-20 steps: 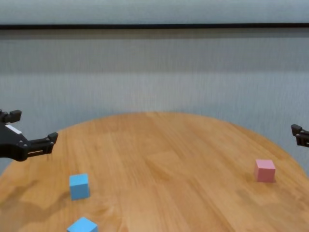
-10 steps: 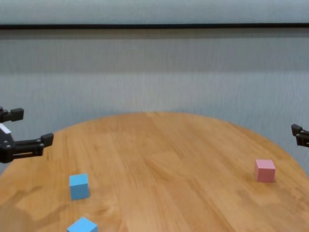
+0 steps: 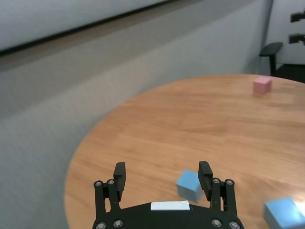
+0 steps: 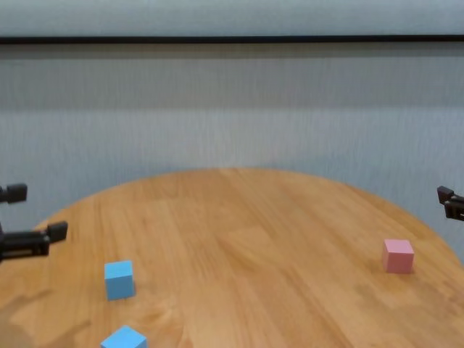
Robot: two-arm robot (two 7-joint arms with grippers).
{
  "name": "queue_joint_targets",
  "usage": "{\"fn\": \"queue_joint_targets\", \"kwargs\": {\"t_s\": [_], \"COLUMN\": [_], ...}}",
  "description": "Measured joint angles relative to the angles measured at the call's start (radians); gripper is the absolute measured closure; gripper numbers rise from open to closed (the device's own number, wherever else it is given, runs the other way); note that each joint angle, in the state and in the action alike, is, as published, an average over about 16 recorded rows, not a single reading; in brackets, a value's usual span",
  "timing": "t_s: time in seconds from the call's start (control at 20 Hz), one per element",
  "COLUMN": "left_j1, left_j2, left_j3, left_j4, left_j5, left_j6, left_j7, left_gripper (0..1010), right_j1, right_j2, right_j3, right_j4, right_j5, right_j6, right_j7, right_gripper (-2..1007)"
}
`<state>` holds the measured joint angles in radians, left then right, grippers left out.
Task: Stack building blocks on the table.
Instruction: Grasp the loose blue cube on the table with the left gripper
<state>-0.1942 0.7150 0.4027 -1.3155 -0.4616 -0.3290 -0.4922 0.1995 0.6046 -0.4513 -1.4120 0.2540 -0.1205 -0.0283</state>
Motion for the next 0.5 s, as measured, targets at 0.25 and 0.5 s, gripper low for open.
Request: {"fn": "queue_joint_targets", "kwargs": {"t_s": [0.25,0.5], "left_j1": [0.023,0.046], "left_j2": [0.001,-0.004], "left_j3": [-0.003,0.002], "left_j4": [-0.007,-0.017], "left_j5": [-0.006,0.006], "left_j6": [0.008,0.018], "left_j7": [-0.025,-0.038], "left_gripper": [10,10], "right_j1": [0.000,0.000], "right_j2": [0.000,0.000], "right_j3": [0.000,0.000], "right_j4": [0.000,0.000], "right_j5": [0.000,0.000], "right_j6": [0.000,0.000], "right_j7": [0.000,0.000], "right_gripper": [1,0]}}
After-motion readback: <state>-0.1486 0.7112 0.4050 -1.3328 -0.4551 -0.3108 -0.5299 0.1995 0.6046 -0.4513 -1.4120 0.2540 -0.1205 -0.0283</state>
